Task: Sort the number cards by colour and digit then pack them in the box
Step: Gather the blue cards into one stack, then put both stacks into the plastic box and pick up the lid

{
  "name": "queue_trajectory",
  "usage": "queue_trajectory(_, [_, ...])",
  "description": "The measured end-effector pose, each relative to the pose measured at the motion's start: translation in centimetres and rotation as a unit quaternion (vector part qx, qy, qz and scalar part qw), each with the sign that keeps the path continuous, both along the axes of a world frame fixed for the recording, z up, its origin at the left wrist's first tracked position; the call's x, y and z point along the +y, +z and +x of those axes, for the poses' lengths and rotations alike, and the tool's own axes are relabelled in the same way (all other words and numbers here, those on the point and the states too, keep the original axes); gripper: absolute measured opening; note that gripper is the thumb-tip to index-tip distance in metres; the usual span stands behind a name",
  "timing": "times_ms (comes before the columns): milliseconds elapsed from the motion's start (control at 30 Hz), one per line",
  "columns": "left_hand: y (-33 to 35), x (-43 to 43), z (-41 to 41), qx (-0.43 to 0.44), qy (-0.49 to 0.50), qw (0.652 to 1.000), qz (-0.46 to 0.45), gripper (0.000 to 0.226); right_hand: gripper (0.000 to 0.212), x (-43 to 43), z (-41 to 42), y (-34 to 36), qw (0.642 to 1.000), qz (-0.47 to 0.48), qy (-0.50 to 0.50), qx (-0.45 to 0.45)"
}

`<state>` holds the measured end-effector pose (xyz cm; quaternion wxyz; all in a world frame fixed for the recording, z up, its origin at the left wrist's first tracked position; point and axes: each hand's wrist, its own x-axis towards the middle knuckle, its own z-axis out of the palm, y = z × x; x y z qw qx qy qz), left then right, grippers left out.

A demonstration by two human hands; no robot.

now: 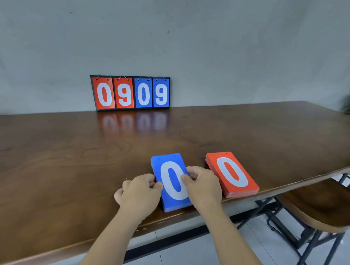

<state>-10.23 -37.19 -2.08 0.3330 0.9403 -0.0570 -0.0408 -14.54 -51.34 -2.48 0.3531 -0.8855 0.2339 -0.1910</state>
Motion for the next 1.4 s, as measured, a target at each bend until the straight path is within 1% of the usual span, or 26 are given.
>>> queue_trajectory(100, [-0.1, -0.4, -0.3, -0.008, 0.004, 0.999, 0.039, 0.022, 0.025, 0.0, -0.1, -0.7, 1.0, -0.019, -0.02, -0.013])
queue_trajectory(267, [-1.0, -0.1, -1.0, -0.072, -0.009, 0.997, 0.024, 0.024, 0.035, 0.0, -0.2, -1.2, 0.998, -0.068, 0.002, -0.005])
queue_trajectory(333, [-1.6, 0.2, -1.3, -0.097, -0.02, 0.995, 0.023, 0.033, 0.036, -0.1, -0.4, -0.9, 0.996, -0.092, 0.016, 0.012])
queue_trajectory(400, [-2.0, 0.4, -1.5, -0.113, -0.013, 0.993, -0.001, 0.045, 0.038, -0.1, -0.5, -0.5, 0.994, -0.106, 0.026, 0.024])
queue_trajectory(467, [-2.3, 0.7, -1.6, -0.128, -0.007, 0.991, -0.042, 0.052, 0.039, -0.2, -0.7, -0.2, 0.993, -0.108, 0.038, 0.032])
queue_trajectory(533, [-2.5, 1.1, -1.7, -0.127, -0.016, 0.99, -0.062, 0.057, 0.043, -0.2, -1.0, 0.2, 0.992, -0.101, 0.057, 0.047])
queue_trajectory(600, [-2.5, 1.8, -2.0, -0.121, -0.028, 0.991, -0.056, 0.063, 0.046, -0.1, -1.4, 0.7, 0.99, -0.096, 0.074, 0.066])
queue_trajectory(667, [-2.4, 2.8, -2.2, -0.128, -0.025, 0.991, -0.012, 0.066, 0.045, 0.2, -2.0, 1.3, 0.986, -0.117, 0.08, 0.083])
queue_trajectory(733, [-2.2, 4.5, -2.6, -0.146, 0.0, 0.988, 0.048, 0.067, 0.044, 1.0, -2.7, 2.3, 0.979, -0.157, 0.09, 0.093])
queue_trajectory(767, [-2.0, 5.5, -2.7, -0.149, 0.014, 0.987, 0.063, 0.068, 0.045, 1.4, -2.9, 2.7, 0.975, -0.175, 0.099, 0.093])
queue_trajectory(900, [-1.0, 10.0, -2.9, -0.148, 0.067, 0.986, 0.038, 0.071, 0.055, 4.0, -2.4, 4.5, 0.968, -0.194, 0.142, 0.069])
queue_trajectory(1033, [0.7, 14.9, -2.8, -0.171, 0.129, 0.974, 0.068, 0.077, 0.074, 8.0, -0.4, 5.3, 0.96, -0.194, 0.194, 0.056])
queue_trajectory(1100, [1.3, 17.7, -2.4, -0.17, 0.154, 0.971, 0.058, 0.08, 0.079, 10.3, 0.9, 5.4, 0.955, -0.203, 0.21, 0.055])
queue_trajectory(1167, [1.8, 20.7, -2.0, -0.171, 0.183, 0.966, 0.056, 0.08, 0.08, 12.7, 2.3, 5.5, 0.948, -0.215, 0.227, 0.052])
queue_trajectory(1400, [2.1, 30.4, 0.2, -0.16, 0.267, 0.943, 0.116, 0.077, 0.077, 21.2, 8.1, 5.1, 0.931, -0.228, 0.281, 0.053])
